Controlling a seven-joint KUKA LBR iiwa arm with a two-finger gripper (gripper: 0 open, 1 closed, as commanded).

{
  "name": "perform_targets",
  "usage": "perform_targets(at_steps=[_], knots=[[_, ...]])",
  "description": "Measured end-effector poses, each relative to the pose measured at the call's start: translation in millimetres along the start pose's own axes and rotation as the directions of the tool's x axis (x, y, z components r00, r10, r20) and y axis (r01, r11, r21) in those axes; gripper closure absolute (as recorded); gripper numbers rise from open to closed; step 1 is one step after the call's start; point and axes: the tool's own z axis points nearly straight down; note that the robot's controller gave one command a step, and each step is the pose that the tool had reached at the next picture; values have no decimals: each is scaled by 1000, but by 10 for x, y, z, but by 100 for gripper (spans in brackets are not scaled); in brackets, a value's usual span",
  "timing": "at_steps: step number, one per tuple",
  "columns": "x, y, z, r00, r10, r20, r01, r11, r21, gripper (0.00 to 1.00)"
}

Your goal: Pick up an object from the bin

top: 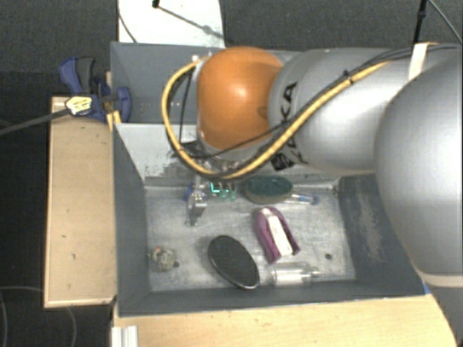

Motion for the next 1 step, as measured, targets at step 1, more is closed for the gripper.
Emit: perform_targets(at_steps=[1], knots=[[-142,-674,617,981,192,4,-192,981,2,0]])
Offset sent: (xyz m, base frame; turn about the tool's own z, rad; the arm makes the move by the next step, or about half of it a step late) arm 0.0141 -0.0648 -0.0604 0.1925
